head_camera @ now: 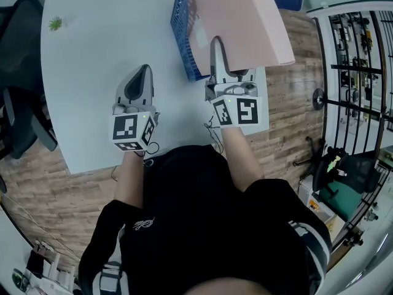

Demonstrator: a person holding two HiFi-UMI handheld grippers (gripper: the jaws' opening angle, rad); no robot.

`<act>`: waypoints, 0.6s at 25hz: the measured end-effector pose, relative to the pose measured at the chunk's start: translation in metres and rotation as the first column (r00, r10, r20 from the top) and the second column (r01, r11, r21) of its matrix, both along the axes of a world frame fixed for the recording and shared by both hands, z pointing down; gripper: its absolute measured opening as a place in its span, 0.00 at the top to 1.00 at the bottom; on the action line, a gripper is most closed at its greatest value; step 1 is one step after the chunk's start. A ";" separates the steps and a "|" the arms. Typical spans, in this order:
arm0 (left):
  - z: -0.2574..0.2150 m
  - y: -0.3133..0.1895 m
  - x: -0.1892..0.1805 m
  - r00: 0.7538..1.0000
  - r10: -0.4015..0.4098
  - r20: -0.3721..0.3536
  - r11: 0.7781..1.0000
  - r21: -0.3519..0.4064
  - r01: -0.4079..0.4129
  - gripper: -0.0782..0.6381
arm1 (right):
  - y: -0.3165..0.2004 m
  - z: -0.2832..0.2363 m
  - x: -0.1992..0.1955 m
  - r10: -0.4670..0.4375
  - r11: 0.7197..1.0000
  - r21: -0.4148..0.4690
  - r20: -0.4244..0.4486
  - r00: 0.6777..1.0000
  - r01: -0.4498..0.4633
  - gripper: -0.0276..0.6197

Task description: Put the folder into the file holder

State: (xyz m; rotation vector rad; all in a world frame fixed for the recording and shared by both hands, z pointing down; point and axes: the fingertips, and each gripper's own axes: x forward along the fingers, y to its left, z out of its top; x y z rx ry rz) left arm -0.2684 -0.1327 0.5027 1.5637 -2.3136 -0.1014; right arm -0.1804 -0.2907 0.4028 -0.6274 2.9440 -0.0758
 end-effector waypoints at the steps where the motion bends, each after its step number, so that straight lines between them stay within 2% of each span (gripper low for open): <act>1: 0.001 0.001 -0.001 1.000 -0.001 -0.001 1.000 -0.002 0.001 0.89 | 0.001 0.002 0.000 0.003 1.000 -0.003 0.000 1.000 -0.003 0.71; 15: 0.010 0.004 -0.007 1.000 0.010 -0.017 1.000 -0.009 -0.010 0.89 | 0.009 0.018 -0.005 0.028 1.000 -0.006 -0.013 1.000 -0.028 0.71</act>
